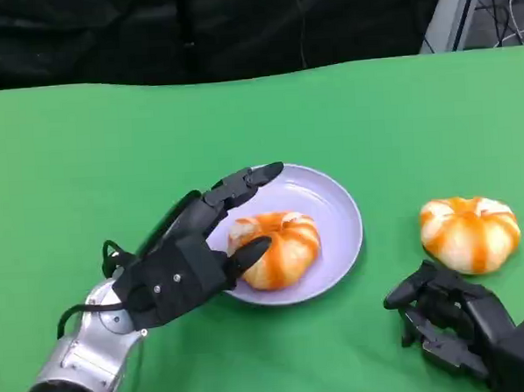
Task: Grasp the bread from the table and place it into the plate.
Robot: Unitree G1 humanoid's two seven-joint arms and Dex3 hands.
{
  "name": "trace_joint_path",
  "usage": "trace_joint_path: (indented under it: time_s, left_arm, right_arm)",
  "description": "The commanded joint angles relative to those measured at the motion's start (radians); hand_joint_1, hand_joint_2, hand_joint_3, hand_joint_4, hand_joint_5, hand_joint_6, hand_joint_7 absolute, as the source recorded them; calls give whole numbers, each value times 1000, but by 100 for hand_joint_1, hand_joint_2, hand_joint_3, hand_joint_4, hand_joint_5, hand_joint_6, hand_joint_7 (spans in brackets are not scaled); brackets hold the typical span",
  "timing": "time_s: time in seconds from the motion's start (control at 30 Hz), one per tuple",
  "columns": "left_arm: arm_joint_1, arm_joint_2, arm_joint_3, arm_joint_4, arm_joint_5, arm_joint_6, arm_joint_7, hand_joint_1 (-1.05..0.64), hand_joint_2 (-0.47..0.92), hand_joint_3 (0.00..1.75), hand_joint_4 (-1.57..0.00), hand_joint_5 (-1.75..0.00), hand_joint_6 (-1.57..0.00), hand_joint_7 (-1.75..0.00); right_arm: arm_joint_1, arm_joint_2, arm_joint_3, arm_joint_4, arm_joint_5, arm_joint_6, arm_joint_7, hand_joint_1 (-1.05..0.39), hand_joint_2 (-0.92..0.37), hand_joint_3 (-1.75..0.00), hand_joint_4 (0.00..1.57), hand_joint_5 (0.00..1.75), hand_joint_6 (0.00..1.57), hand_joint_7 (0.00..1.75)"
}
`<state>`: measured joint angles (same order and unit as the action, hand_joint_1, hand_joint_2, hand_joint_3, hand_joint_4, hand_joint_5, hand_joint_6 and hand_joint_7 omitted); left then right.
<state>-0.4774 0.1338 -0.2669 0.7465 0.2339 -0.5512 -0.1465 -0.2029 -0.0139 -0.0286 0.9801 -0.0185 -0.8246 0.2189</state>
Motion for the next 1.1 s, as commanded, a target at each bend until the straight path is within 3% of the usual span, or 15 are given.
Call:
trace_joint_path:
  time_s: [0.03,0.17,0.43,1.0,1.1]
  left_arm:
    - [40,-28,63,-20,-115,-26,-57,-92,92,81,-32,-2,-30,-1]
    - [198,-68,222,-102,-473,-41,-276,-90,92,70,-40,-3,-36,-2]
    - [308,-86,341,-111,-658,-39,-498,-86,92,62,-48,-4,-38,-1]
    - [442,-101,513,-149,-789,35,-610,-73,92,48,-60,-2,-48,-2]
    - [426,-99,538,-114,-787,47,-595,-57,92,37,-63,-2,-48,-1]
  right_arm:
    - [-2,-16,-10,16,13,3,5,-26,-92,-49,60,175,66,125]
    - [-1,-18,-9,16,9,8,1,-25,-92,-49,61,175,66,124]
    - [-7,-25,-11,30,10,-1,4,-26,-92,-49,59,175,67,122]
    - [-9,-32,-20,36,15,4,19,-25,-92,-49,59,175,67,123]
    - [-12,-32,-23,39,23,6,30,-26,-92,-49,60,175,67,124]
